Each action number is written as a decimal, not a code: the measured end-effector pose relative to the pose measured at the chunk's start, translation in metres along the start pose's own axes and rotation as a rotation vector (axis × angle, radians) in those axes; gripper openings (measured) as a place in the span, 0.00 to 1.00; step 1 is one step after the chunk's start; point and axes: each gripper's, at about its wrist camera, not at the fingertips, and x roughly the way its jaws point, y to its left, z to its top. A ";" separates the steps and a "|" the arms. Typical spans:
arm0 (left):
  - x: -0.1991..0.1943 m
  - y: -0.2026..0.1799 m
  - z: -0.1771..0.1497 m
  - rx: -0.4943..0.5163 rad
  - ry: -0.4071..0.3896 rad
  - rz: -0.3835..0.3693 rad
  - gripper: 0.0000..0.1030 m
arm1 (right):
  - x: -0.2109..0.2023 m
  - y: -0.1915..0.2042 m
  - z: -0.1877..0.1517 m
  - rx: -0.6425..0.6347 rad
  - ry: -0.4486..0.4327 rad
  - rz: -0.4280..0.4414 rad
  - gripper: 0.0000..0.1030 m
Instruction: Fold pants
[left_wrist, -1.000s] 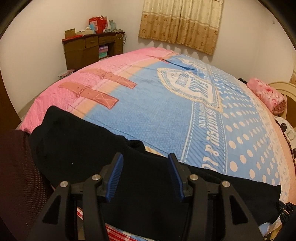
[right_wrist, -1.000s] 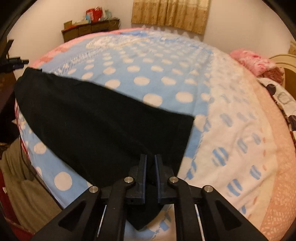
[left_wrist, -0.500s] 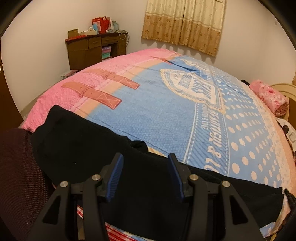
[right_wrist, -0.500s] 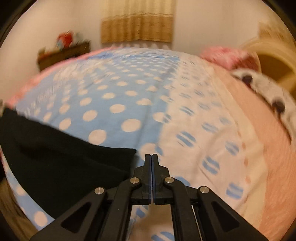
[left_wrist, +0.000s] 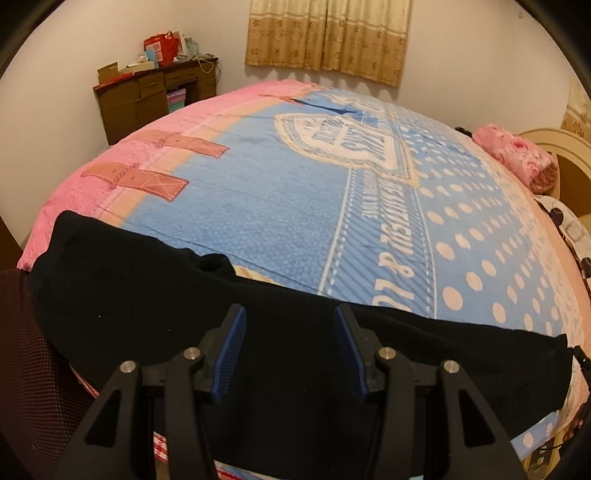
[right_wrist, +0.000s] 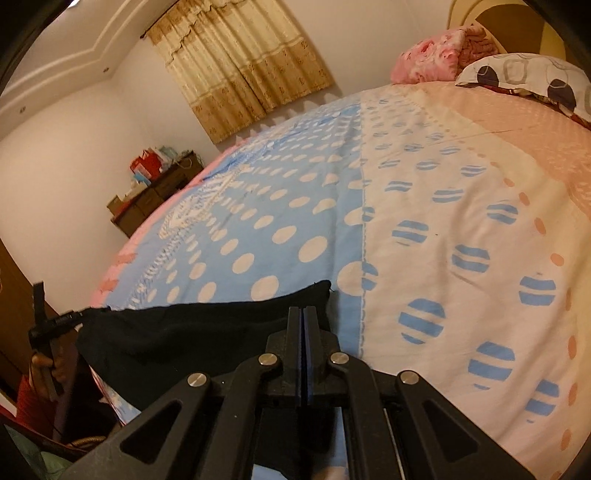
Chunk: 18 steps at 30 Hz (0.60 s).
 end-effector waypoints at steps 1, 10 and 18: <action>0.000 0.000 0.000 -0.001 0.001 0.002 0.51 | -0.001 -0.001 -0.001 0.011 -0.008 0.006 0.02; 0.004 -0.002 -0.001 -0.009 0.016 0.001 0.51 | -0.009 0.005 -0.002 -0.011 -0.047 -0.011 0.75; 0.007 0.003 -0.002 -0.032 0.031 0.017 0.51 | 0.028 0.022 -0.016 -0.202 0.071 -0.204 0.19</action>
